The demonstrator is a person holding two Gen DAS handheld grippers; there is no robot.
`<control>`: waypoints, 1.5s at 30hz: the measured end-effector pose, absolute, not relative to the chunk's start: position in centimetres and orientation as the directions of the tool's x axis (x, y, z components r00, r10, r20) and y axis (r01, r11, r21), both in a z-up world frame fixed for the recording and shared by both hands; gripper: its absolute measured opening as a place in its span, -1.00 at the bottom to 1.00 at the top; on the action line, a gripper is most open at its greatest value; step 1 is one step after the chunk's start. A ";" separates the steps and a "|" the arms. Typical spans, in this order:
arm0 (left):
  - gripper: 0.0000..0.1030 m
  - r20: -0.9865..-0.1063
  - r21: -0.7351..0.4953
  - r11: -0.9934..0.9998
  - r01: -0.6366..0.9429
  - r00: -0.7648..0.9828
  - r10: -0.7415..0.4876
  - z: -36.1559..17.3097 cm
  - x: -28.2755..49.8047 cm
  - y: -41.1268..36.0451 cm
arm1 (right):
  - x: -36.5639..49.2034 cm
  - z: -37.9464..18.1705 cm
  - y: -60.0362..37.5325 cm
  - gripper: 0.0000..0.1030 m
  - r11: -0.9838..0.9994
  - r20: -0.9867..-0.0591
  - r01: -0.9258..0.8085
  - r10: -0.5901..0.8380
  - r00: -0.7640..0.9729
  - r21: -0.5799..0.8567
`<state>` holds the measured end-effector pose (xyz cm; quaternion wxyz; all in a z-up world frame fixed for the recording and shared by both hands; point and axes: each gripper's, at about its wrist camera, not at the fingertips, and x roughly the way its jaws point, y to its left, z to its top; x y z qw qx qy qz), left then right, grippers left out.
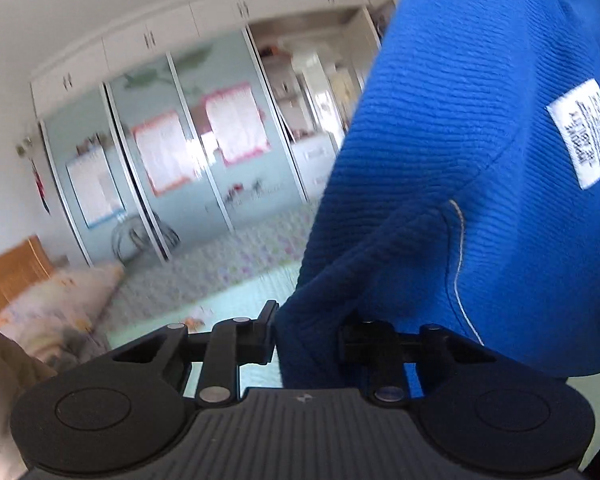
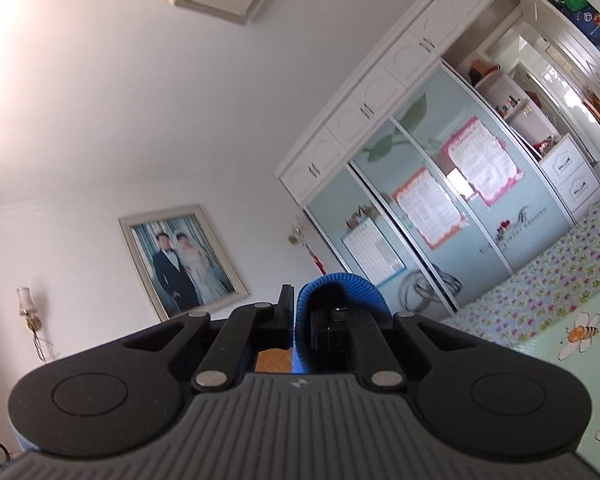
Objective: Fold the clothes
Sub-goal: 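Lift the sweater high with the right gripper while the left gripper grasps its body, then swing the held sweater down and lay it onto the quilt with both grippers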
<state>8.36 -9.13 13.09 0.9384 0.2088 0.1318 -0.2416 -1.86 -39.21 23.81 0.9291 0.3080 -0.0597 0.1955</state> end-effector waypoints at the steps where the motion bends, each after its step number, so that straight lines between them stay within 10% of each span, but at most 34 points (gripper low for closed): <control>1: -0.47 -0.367 0.318 0.799 0.510 0.843 -0.392 12.5 9.5 -9.3 | -0.9 23.9 -39.0 -0.80 0.750 0.201 -0.382 0.326 0.924 0.541; 5: -0.53 -0.388 0.267 0.829 0.491 0.843 -0.373 13.0 12.4 -9.0 | 3.2 24.0 -39.8 -0.80 0.774 0.109 -0.283 0.271 0.956 0.566; 15: -0.51 -0.151 0.399 0.863 0.309 0.951 -0.270 17.1 14.6 -6.5 | -2.2 22.1 -38.9 -0.80 0.736 0.237 -0.430 0.360 0.903 0.523; 27: -0.37 0.315 0.840 0.497 -0.219 0.942 -0.117 24.4 11.8 -22.4 | 0.8 4.9 -34.8 -0.80 0.315 0.210 -0.384 0.468 0.859 0.868; 34: -0.15 -0.113 0.993 0.015 0.121 0.959 -0.260 3.6 14.7 -39.0 | -2.7 -6.7 -36.3 -0.72 0.314 -0.050 -0.059 0.329 0.943 0.947; 38: -0.03 -0.415 0.888 0.098 0.449 0.876 -0.246 -6.0 13.3 -40.1 | -7.9 -9.4 -39.0 -0.50 0.422 -0.199 0.095 0.210 0.957 0.902; 41: 0.04 -0.493 0.774 0.309 0.552 0.833 -0.252 -7.9 12.7 -38.1 | -10.6 -9.2 -40.5 -0.44 0.509 -0.238 0.136 0.140 0.961 0.850; 45: 0.67 -0.487 0.575 0.554 0.602 0.796 -0.360 -6.0 11.0 -30.7 | -12.0 -7.5 -41.0 -0.29 0.617 -0.223 0.132 0.071 0.972 0.776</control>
